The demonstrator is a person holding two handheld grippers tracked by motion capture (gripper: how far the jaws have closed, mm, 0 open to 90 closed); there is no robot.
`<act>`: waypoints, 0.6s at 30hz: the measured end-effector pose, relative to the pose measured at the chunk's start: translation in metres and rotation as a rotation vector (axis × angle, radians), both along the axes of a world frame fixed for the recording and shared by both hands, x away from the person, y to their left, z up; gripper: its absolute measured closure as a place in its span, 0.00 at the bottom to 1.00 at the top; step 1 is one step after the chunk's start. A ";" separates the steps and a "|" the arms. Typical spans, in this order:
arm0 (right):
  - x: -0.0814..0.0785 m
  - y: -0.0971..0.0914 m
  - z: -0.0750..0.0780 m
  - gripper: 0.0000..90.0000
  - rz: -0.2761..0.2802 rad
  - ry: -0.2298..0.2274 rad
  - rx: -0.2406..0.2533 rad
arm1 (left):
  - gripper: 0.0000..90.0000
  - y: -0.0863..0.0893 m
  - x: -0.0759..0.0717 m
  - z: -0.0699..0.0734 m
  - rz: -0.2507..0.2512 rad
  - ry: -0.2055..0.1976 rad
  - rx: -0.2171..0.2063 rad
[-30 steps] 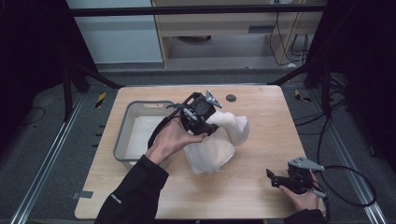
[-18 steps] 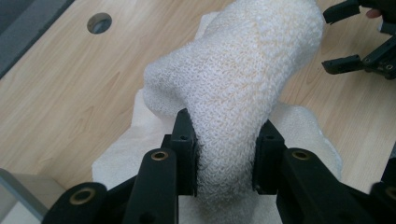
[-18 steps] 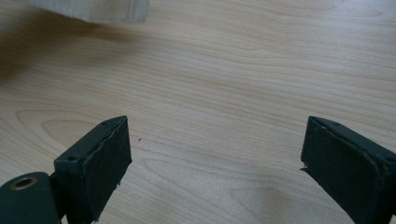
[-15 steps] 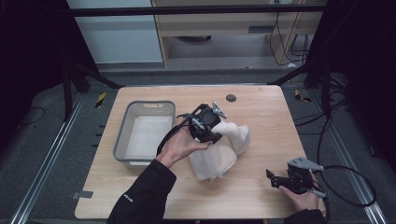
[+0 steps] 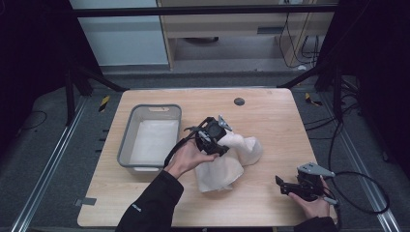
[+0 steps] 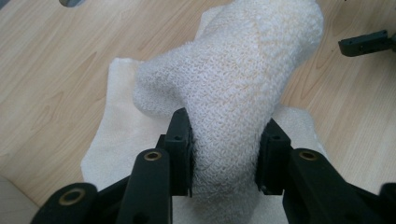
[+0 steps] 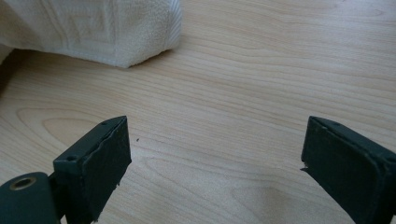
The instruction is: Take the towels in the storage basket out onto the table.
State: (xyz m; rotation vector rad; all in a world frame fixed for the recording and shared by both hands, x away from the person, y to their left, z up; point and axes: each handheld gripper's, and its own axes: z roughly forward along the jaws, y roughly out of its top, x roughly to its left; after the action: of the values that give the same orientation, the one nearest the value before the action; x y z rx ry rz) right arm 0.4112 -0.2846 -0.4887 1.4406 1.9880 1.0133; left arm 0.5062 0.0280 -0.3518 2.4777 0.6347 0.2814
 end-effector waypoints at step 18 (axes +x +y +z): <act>0.000 0.001 -0.001 0.09 0.003 0.003 -0.005 | 0.41 0.012 -0.006 -0.014 0.015 -0.074 -0.064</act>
State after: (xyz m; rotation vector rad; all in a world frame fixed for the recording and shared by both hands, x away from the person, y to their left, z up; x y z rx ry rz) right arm 0.4113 -0.2839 -0.4893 1.4374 1.9936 1.0073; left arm 0.5001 0.0403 -0.3663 2.3907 0.6222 0.3515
